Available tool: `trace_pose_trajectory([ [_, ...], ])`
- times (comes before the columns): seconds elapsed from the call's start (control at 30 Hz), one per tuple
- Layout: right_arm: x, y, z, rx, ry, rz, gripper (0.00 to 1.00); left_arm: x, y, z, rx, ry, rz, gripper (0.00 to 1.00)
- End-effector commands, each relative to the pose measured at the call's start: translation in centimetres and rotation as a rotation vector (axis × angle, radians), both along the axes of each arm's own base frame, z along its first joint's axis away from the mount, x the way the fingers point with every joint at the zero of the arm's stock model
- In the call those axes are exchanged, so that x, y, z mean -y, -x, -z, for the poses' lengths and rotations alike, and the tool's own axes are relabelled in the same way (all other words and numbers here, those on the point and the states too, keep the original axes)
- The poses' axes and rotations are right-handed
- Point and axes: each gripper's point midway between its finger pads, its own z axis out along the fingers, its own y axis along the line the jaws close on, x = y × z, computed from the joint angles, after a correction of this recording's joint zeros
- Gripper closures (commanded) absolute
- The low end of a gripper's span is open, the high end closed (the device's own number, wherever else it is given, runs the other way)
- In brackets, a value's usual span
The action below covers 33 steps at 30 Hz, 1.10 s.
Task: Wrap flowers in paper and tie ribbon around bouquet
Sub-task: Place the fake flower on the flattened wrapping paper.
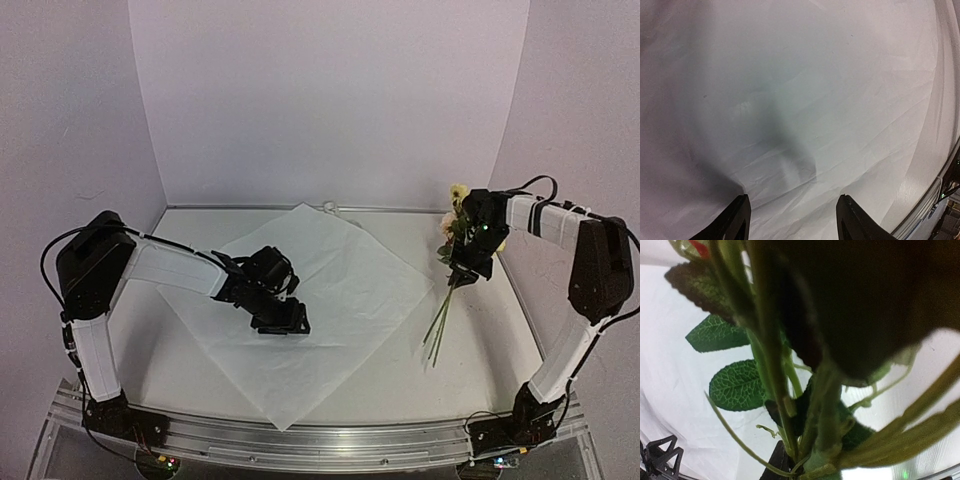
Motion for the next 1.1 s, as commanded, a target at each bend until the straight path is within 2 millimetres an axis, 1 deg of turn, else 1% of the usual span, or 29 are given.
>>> trace_pose_trajectory([
  [0.0, -4.3, -0.7, -4.1, 0.115, -0.030, -0.100, 1.00, -1.4, 2.6, 1.5, -0.042, -0.080, 0.009, 0.39],
  [0.07, -6.4, -0.9, -4.8, 0.135, -0.046, -0.140, 1.00, -1.9, 3.0, 1.2, -0.043, -0.079, 0.008, 0.40],
  [0.17, -10.0, -1.8, -5.9, 0.162, -0.086, -0.192, 1.00, -2.3, 3.4, 0.2, -0.034, -0.065, 0.012, 0.40],
  [0.23, -12.4, -2.7, -6.6, 0.197, -0.107, -0.231, 1.00, -2.3, 3.4, -0.7, -0.020, -0.049, 0.019, 0.40],
  [0.27, -14.0, -3.2, -6.8, 0.215, -0.122, -0.259, 1.00, -2.2, 3.3, -1.3, -0.007, -0.041, 0.020, 0.39],
  [0.37, -18.3, -4.4, -7.1, 0.261, -0.172, -0.318, 1.00, -2.0, 2.7, -4.1, 0.045, -0.001, 0.007, 0.36],
  [0.43, -21.1, -5.2, -7.1, 0.283, -0.214, -0.339, 1.00, -2.4, 1.8, -6.7, 0.100, 0.025, -0.037, 0.34],
  [0.5, -23.7, -6.2, -6.9, 0.310, -0.261, -0.340, 1.00, -3.9, 0.7, -9.0, 0.149, 0.037, -0.116, 0.33],
  [0.57, -26.6, -7.2, -7.3, 0.357, -0.330, -0.349, 1.00, -6.2, -0.3, -10.5, 0.172, 0.048, -0.206, 0.32],
  [0.6, -28.0, -7.6, -7.3, 0.375, -0.356, -0.356, 1.00, -7.6, -0.8, -10.7, 0.176, 0.045, -0.250, 0.32],
  [0.63, -29.3, -8.0, -7.3, 0.390, -0.376, -0.365, 1.00, -9.2, -1.0, -10.4, 0.172, 0.035, -0.289, 0.33],
  [0.67, -30.6, -8.4, -6.6, 0.393, -0.393, -0.373, 1.00, -10.8, -1.5, -10.1, 0.167, 0.033, -0.331, 0.33],
  [0.7, -32.0, -8.7, -6.6, 0.400, -0.420, -0.384, 1.00, -11.9, -1.8, -9.9, 0.158, 0.038, -0.351, 0.33],
  [0.77, -34.8, -9.5, -6.2, 0.393, -0.484, -0.393, 1.00, -13.5, -1.8, -9.2, 0.137, 0.034, -0.365, 0.33],
  [0.83, -37.2, -10.5, -5.8, 0.383, -0.543, -0.382, 1.00, -14.1, -1.7, -8.6, 0.124, 0.030, -0.361, 0.33],
  [0.87, -37.7, -10.8, -5.4, 0.378, -0.547, -0.374, 1.00, -14.3, -1.6, -8.2, 0.113, 0.026, -0.360, 0.33],
  [0.93, -38.0, -10.9, -4.1, 0.366, -0.534, -0.365, 1.00, -14.6, -1.5, -7.4, 0.098, 0.015, -0.355, 0.33],
  [1.07, -38.4, -9.9, -2.1, 0.332, -0.510, -0.392, 1.00, -15.5, -1.6, -5.6, 0.065, -0.001, -0.365, 0.34],
])
